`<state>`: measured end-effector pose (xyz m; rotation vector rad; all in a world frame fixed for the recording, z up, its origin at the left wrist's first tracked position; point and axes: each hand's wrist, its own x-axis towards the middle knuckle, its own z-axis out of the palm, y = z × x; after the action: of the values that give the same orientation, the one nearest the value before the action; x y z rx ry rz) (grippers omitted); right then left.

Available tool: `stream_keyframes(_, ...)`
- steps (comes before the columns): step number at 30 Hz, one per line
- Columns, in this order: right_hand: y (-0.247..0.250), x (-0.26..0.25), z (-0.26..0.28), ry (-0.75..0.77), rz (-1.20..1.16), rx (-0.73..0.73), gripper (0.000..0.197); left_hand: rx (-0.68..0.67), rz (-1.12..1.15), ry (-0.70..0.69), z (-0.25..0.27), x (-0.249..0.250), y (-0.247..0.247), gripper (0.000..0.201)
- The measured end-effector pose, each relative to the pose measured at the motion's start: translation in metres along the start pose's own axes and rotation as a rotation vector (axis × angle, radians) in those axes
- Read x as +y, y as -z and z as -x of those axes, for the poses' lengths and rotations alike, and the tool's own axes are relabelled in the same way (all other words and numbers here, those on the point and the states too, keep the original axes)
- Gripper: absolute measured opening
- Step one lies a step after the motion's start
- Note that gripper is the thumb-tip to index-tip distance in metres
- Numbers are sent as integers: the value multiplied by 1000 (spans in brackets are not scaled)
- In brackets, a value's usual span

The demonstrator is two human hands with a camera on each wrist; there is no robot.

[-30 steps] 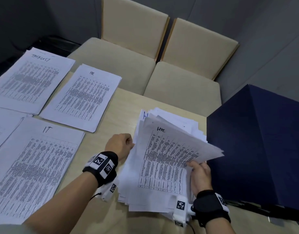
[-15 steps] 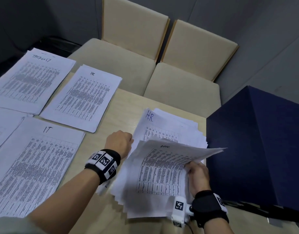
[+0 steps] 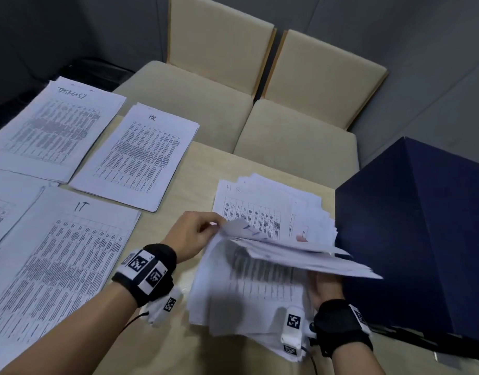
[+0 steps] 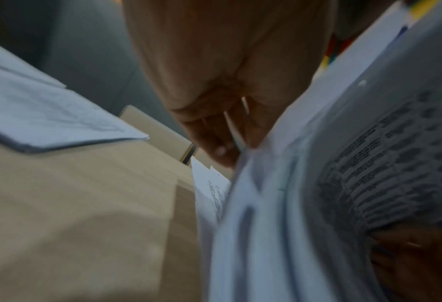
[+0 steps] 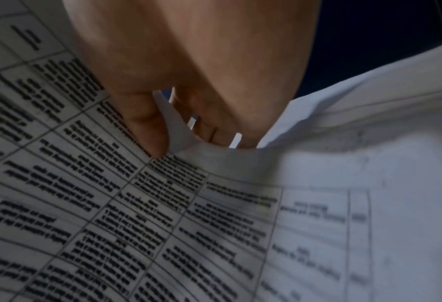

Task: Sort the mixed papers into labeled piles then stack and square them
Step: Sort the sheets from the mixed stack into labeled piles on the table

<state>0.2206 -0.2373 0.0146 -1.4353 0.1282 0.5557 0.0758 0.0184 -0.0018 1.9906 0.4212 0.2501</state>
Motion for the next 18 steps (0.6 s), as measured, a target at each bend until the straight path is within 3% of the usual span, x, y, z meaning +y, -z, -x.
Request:
stream_keyframes(2, -2, 1, 1, -11, 4, -16, 22, 95, -58, 149, -6, -8, -5, 28)
stream_keyframes(4, -3, 6, 0, 2, 20, 10, 21, 198, -223, 326, -12, -12, -6, 14)
stream_keyframes(6, -3, 9, -1, 13, 46, 84, 19, 149, -342, 444, -15, -10, -9, 14)
stream_keyframes(12, 0, 8, -2, -51, 63, 163, 25, 25, -515, 297, -12, -6, -10, 27)
stream_keyframes(18, -8, 1, 2, -70, -47, 157, 33, 168, -518, 148, -8, 1, -2, 21)
